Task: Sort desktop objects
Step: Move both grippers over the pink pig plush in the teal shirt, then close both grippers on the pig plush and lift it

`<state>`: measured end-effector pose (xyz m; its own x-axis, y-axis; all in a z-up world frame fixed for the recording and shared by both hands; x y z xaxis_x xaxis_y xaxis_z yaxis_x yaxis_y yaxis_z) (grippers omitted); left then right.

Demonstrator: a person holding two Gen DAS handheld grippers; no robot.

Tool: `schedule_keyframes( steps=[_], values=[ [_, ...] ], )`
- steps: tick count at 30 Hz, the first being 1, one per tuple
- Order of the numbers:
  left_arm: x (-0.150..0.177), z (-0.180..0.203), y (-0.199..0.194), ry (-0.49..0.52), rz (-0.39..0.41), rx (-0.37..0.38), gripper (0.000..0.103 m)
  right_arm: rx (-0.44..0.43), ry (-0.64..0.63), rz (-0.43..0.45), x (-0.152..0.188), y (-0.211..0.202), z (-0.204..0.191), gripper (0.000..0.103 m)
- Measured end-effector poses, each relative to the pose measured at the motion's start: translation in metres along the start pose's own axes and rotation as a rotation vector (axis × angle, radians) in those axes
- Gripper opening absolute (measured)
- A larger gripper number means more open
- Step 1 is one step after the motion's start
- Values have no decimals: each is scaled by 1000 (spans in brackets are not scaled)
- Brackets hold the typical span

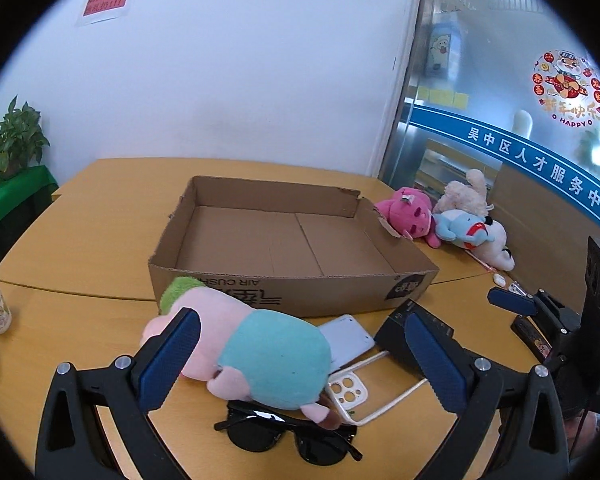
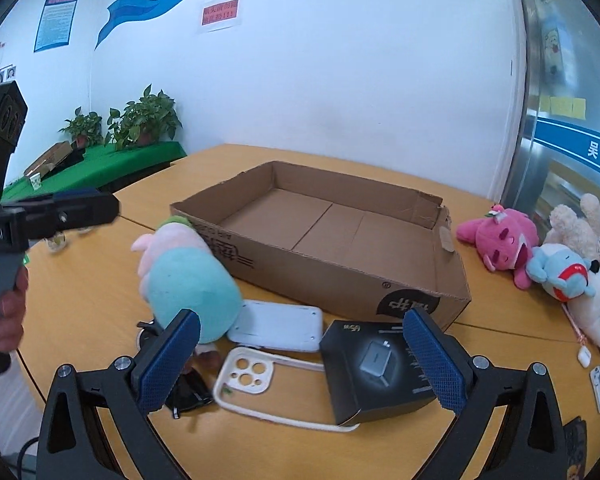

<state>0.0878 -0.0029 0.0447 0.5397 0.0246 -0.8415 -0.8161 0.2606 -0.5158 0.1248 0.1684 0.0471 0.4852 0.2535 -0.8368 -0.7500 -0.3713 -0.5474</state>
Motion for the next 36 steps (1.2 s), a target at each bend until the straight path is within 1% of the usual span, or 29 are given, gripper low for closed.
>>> schedule_keyframes(
  steps=[5, 7, 10, 12, 14, 16, 19, 24, 27, 29, 33, 36],
  values=[
    [6, 17, -1, -8, -32, 62, 102, -1, 10, -3, 3, -13, -11, 103],
    [6, 20, -1, -6, -43, 65, 102, -10, 16, -8, 3, -14, -14, 103],
    [9, 21, 1, -20, -61, 76, 102, -57, 20, -19, 3, -14, -22, 103],
    [11, 21, 4, -28, -73, 79, 102, -95, 29, -55, 6, -8, -27, 103],
    [13, 17, 7, -33, -85, 70, 102, -101, 39, -62, 7, -3, -29, 103],
    [14, 12, 10, -49, -98, 74, 102, -104, 42, -65, 8, 0, -29, 103],
    [13, 6, 15, -60, -112, 75, 102, -86, 39, -72, 6, 7, -30, 103],
    [8, -8, 29, -74, -131, 68, 102, -107, 10, -127, 5, 32, -36, 103],
    [8, -19, 40, -87, -150, 73, 102, -125, -8, -143, 2, 46, -39, 103],
    [9, -32, 49, -119, -169, 76, 102, -153, -6, -142, -1, 55, -40, 103],
    [15, -62, 68, -217, -218, 77, 102, -212, 8, -150, -6, 74, -41, 103],
    [28, -80, 82, -282, -267, 91, 102, -264, -12, -191, -6, 91, -50, 103]
  ],
)
Point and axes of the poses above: each gripper's, at about its wrist camera, not at the fingertips, and y roughly the way its jaws point, z to its right, x to its underside, the point moved 7 cm from there along y, roughly the way its jaws point, and after that the axes turned 6 degrees about -x, right-handed, at the moved point
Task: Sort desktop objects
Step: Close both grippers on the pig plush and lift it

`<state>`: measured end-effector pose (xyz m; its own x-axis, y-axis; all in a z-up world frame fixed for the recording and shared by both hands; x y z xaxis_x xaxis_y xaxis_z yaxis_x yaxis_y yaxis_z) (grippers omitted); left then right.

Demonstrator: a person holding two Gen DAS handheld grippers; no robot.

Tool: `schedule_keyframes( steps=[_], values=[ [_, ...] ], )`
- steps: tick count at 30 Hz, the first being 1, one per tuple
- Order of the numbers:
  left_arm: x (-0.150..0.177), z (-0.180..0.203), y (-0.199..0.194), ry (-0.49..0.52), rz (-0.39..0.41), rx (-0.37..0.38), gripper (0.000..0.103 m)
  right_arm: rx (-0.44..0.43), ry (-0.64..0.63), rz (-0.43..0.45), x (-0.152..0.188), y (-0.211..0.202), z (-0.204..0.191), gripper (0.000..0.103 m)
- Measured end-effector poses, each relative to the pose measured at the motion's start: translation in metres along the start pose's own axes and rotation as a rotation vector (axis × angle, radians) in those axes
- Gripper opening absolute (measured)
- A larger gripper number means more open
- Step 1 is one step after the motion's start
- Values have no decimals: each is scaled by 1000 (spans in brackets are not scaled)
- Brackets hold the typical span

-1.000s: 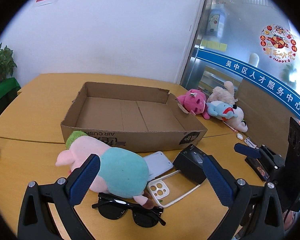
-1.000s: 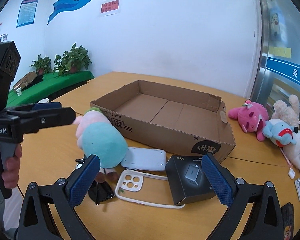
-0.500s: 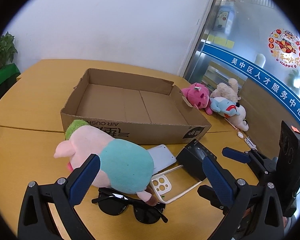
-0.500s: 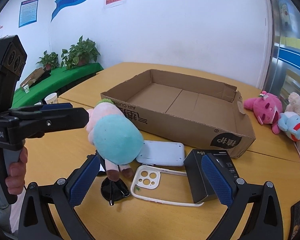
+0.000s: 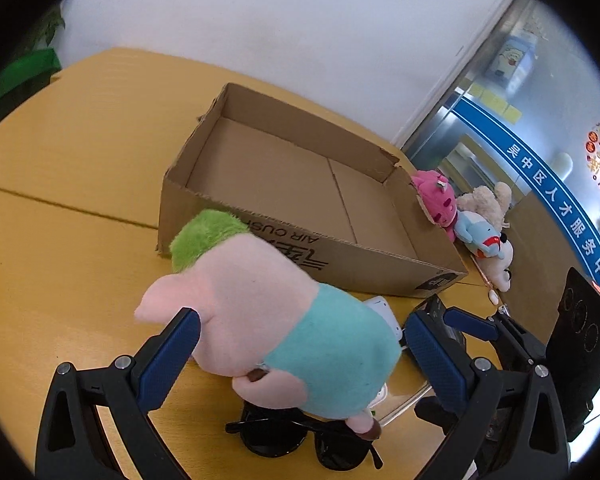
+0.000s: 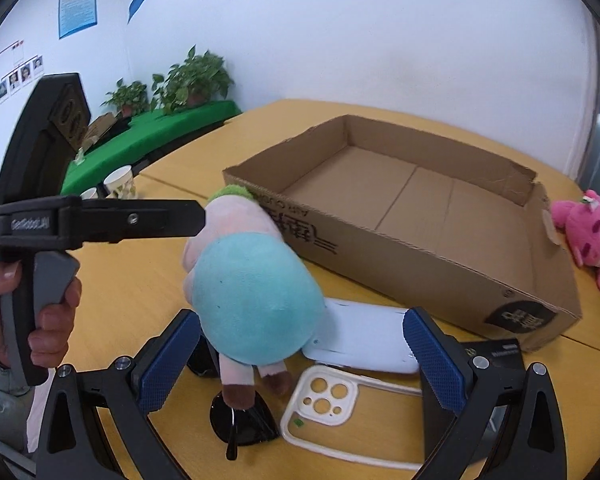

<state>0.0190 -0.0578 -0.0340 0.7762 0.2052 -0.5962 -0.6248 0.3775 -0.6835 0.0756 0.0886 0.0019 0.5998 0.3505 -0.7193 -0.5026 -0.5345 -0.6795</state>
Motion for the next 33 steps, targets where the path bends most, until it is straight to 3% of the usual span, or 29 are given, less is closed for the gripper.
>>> schedule_keyframes(
  steps=[2, 7, 8, 10, 12, 17, 19, 25, 33],
  values=[
    [4, -13, 11, -51, -37, 12, 102, -59, -9, -19, -2, 13, -6, 103],
    [15, -33, 32, -157, -106, 60, 102, -110, -30, -98, -2, 55, -15, 98],
    [16, -34, 32, -162, -105, 68, 101, -136, -16, -135, 1, 68, -16, 92],
    [15, -35, 32, -159, -99, 75, 101, -165, -5, -162, 4, 81, -18, 93],
    [15, -32, 31, -154, -97, 97, 99, -171, -20, -157, 4, 82, -19, 91],
    [12, -21, 30, -120, -94, 78, 87, -173, -42, -160, 8, 79, -24, 78],
    [7, -16, 24, -104, -79, 72, 87, -176, -52, -149, 7, 74, -27, 74],
    [-37, 25, -11, 39, 44, 57, 85, -204, -31, -44, -16, 40, -29, 72],
    [-156, 115, -48, 349, 255, 107, 85, -214, 27, 153, -97, -4, 4, 70]
  ],
)
Point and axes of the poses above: each gripper's, at about its wrist camera, not at the fingertips, and y roughly the way its jaws point, z to its right, x to its underside, the point moved 7 cm from there along y, roughly the way its jaws point, and after that the axes turned 6 degrees about -x, right-handed, at the moved point
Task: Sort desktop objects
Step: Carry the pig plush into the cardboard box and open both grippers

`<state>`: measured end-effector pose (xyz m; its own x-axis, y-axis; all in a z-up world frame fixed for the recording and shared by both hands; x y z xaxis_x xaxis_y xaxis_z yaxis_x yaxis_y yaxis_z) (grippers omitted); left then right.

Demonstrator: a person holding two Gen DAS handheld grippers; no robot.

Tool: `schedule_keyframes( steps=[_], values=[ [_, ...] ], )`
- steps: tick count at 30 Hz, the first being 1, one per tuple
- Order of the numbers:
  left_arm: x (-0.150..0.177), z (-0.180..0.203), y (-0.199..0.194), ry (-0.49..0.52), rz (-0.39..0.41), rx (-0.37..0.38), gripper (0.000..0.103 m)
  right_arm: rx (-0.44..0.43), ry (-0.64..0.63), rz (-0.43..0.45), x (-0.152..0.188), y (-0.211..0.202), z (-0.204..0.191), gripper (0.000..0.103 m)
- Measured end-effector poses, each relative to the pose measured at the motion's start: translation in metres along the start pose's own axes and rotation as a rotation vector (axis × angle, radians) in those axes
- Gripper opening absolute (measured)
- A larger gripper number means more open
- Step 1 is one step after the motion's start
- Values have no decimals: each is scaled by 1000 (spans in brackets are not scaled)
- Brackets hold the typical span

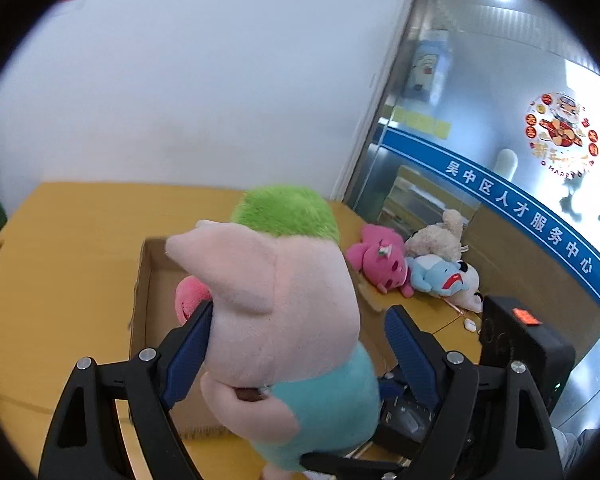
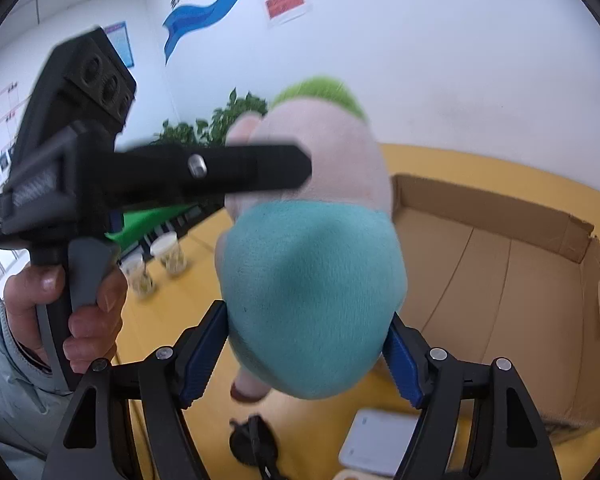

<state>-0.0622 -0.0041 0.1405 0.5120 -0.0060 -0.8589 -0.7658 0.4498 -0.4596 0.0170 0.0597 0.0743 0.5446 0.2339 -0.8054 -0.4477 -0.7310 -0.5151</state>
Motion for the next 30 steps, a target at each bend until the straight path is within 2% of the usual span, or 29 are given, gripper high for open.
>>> schedule_keyframes(
  steps=[2, 4, 5, 8, 12, 17, 21, 27, 30],
  values=[
    [-29, 13, 7, 86, 27, 2, 85, -16, 26, 34, -23, -1, 9, 67],
    [-50, 21, 20, 161, 34, -21, 76, -44, 45, 57, -40, 1, 15, 62],
    [-57, 21, 26, 176, 28, -25, 73, -64, 58, 68, -50, 4, 19, 60],
    [-66, 7, 47, 180, -7, -26, 73, -85, 98, 70, -65, 15, 35, 58],
    [-68, -22, 81, 150, -53, -48, 73, -96, 181, 65, -74, 35, 68, 58],
    [-75, -66, 122, 74, -89, -46, 73, -73, 208, 37, -89, 65, 101, 58],
    [-77, -101, 160, 32, -137, -81, 73, -65, 237, 10, -104, 92, 127, 58],
    [-51, -161, 223, -92, -251, -90, 73, -72, 340, -63, -113, 144, 176, 58],
    [-29, -182, 250, -123, -326, -105, 73, -82, 405, -148, -100, 184, 195, 59]
  ],
)
Point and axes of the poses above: each gripper's, at about its wrist camera, not at the fingertips, and y roughly the way its jaws point, z to its right, x to its underside, the point moved 7 cm from there along y, roughly the way its jaws point, and after that the axes turned 6 degrees about -x, right-handed, at the moved point
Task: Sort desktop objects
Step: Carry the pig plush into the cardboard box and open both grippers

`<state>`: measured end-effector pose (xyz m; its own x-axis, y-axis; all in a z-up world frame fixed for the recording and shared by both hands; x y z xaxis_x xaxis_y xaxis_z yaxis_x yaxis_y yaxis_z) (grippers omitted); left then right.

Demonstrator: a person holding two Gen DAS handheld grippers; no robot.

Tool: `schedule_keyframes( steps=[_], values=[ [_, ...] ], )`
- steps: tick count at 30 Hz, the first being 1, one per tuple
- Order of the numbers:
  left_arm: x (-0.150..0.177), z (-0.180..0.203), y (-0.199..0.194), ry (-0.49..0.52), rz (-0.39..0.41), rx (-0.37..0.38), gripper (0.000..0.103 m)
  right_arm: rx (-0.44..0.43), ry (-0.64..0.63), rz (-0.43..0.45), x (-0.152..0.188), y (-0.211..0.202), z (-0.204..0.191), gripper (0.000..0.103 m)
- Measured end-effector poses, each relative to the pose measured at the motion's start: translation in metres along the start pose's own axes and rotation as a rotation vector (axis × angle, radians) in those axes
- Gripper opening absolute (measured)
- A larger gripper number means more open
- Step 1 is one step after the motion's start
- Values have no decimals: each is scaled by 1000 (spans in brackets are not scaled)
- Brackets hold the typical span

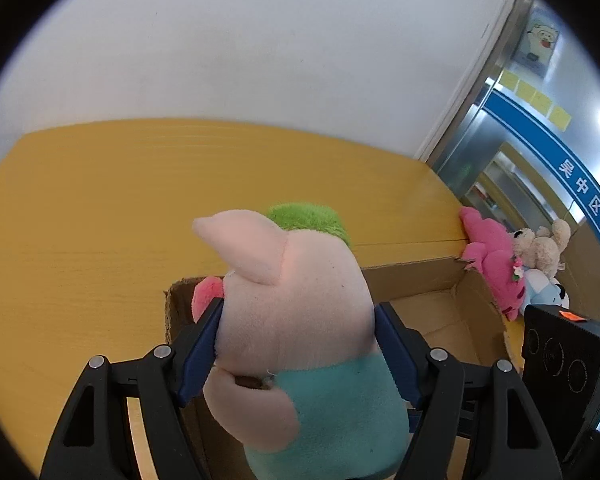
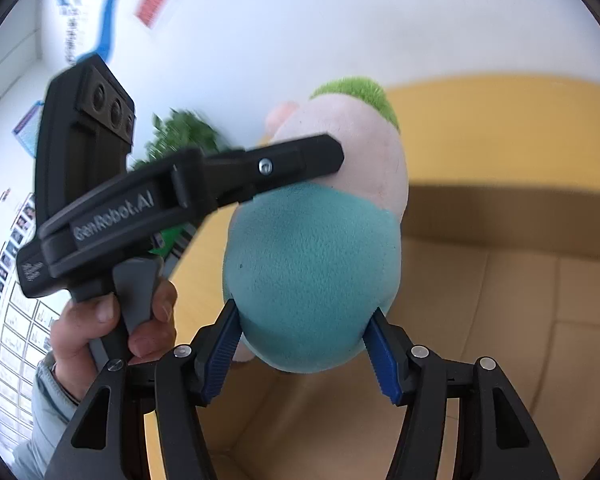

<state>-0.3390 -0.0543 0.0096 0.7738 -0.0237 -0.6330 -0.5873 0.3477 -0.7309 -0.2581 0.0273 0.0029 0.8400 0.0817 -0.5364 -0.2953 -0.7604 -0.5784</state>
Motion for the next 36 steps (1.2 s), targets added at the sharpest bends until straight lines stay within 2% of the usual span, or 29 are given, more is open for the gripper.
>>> schedule_keyframes(
  steps=[3, 7, 15, 20, 21, 23, 26, 30, 32, 36],
  values=[
    [9, -10, 19, -17, -35, -5, 73, -7, 65, -60, 7, 33, 23, 59],
    [11, -6, 16, 1, -45, -32, 73, -31, 119, -92, 17, 56, 37, 63],
    [29, -13, 14, 12, -128, -102, 74, -110, 134, -151, 34, 62, 22, 65],
    [36, -22, 27, -13, -200, -124, 82, -126, 180, -142, 31, 62, 28, 72],
    [37, -22, 29, -7, -188, -126, 84, -121, 182, -141, 30, 62, 28, 73],
    [39, -20, 30, 10, -179, -133, 84, -101, 180, -151, 30, 65, 29, 82],
    [40, -19, 24, -2, -181, -133, 84, -70, 152, -150, 31, 68, 26, 86],
    [34, -15, -5, -4, -107, -142, 84, -50, 119, -115, 30, 52, 18, 88],
    [32, -13, -23, 1, -72, -140, 84, -48, 103, -79, 24, 40, 12, 96],
    [42, -7, -58, 3, -22, -156, 84, -33, 91, -79, 20, 31, 3, 96]
  ],
)
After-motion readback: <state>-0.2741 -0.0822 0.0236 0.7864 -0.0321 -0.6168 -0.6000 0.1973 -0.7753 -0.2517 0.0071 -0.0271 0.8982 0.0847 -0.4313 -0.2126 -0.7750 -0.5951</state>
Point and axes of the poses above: each gripper's, at about its wrist camera, not at the fingertips, and y roughly the way its jaws point, z to its right, x to its underside, the point moved 7 cm from there along y, roughly the way its jaws point, and after that the axes turned 6 degrees about -x, right-handed, at the moved point
